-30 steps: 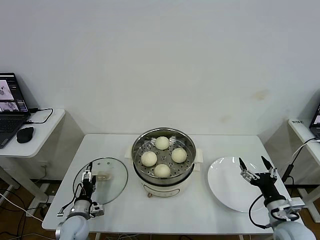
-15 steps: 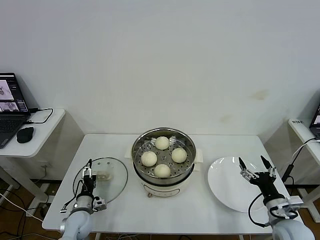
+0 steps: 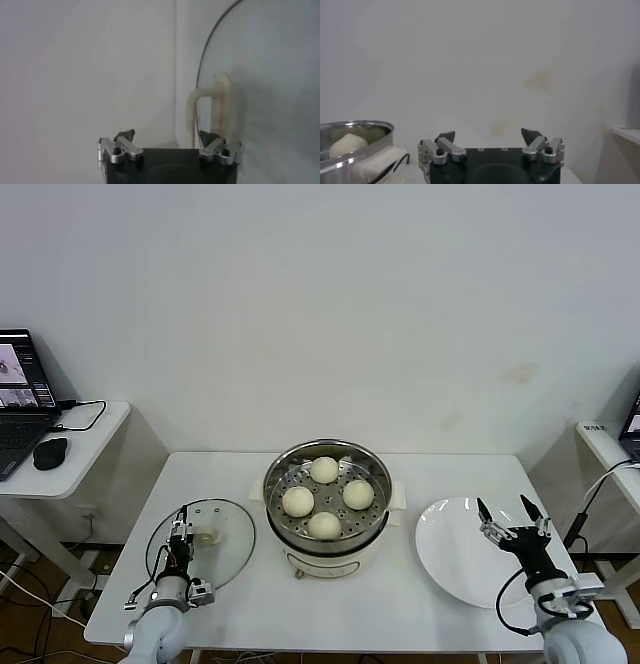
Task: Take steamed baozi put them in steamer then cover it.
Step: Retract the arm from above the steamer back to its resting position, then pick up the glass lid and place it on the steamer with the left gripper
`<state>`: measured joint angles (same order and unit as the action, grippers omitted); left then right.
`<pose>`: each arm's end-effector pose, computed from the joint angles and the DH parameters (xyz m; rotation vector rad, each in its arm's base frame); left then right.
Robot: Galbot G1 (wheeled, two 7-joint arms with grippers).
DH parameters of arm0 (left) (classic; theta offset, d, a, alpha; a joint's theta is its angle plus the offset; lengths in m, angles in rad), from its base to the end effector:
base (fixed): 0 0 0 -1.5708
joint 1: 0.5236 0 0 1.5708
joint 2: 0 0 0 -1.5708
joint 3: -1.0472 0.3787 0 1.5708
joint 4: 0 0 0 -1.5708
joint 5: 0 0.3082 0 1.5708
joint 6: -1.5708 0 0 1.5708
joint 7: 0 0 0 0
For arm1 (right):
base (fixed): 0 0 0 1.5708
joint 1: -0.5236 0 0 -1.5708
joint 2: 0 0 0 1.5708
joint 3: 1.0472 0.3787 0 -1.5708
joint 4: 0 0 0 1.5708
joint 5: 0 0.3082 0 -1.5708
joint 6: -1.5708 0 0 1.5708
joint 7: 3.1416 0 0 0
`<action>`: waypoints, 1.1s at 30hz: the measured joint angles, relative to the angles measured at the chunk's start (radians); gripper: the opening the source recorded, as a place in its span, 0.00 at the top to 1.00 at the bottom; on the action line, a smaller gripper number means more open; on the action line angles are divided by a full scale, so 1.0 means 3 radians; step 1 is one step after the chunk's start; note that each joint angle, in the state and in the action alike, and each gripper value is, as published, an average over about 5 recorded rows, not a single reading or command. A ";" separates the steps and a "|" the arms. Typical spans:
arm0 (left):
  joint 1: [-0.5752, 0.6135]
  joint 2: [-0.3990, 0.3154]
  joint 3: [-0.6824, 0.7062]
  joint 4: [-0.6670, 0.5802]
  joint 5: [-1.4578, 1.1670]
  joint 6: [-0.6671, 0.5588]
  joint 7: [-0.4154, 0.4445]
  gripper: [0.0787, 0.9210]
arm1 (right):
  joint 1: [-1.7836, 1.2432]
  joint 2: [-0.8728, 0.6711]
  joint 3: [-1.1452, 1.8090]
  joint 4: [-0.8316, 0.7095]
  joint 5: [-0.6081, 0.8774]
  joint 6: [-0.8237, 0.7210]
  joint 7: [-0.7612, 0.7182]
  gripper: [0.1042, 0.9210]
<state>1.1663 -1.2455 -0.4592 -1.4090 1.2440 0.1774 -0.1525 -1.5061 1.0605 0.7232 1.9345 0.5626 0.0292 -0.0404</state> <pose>0.2524 0.1183 -0.4453 0.0249 -2.0260 -2.1125 0.1615 -0.1813 -0.3105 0.0809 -3.1235 -0.0294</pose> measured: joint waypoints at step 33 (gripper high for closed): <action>0.0485 0.0140 -0.0193 -0.0919 0.0040 0.0312 0.0205 0.93 | 0.0128 -0.0114 -0.0042 -0.0067 0.0071 -0.0031 -0.0003 0.12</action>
<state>1.3119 -1.2036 -0.5170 -1.6846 1.2558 0.2711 -0.0910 -1.4678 1.0263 0.7106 1.9144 0.5838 0.0198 -0.0412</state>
